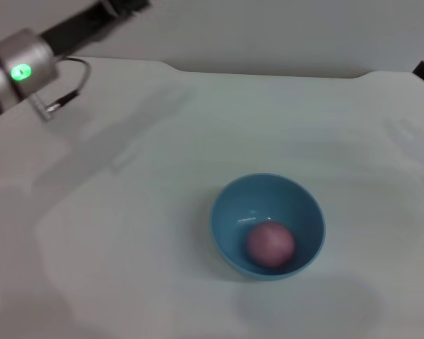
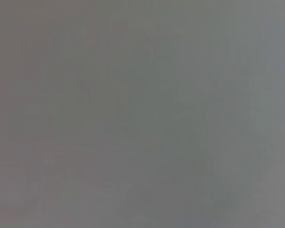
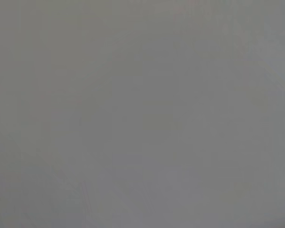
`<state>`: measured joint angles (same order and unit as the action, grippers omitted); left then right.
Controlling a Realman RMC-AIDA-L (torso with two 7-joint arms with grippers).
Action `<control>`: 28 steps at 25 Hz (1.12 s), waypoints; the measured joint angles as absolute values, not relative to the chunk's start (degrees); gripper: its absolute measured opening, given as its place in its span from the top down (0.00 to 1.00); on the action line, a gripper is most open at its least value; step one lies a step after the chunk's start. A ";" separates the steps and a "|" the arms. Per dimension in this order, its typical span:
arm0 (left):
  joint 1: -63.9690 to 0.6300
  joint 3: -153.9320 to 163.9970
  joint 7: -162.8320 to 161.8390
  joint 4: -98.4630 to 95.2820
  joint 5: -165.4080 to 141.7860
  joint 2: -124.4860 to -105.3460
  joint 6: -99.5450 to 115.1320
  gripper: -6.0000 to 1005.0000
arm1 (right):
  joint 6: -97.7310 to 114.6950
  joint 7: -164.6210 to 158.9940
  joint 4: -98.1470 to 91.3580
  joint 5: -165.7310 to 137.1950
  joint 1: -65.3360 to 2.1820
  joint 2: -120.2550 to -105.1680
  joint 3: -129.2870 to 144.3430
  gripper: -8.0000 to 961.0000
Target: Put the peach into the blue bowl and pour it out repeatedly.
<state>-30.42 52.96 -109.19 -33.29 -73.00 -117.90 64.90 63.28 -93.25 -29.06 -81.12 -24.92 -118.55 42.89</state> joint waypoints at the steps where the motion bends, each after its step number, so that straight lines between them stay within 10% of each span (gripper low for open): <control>1: -29.31 51.48 -105.31 -30.65 -67.99 -117.90 66.72 0.46 | 63.23 -91.99 -28.06 -79.29 -24.92 -118.55 42.75 0.42; 28: -26.30 37.55 2.52 4.36 -45.14 -118.74 78.12 0.46 | 68.28 -5.46 3.02 -50.79 -29.36 -119.48 28.19 0.41</control>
<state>-26.30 37.55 2.52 4.36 -45.14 -118.74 78.12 68.28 -5.46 3.02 -50.79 -29.36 -119.48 28.20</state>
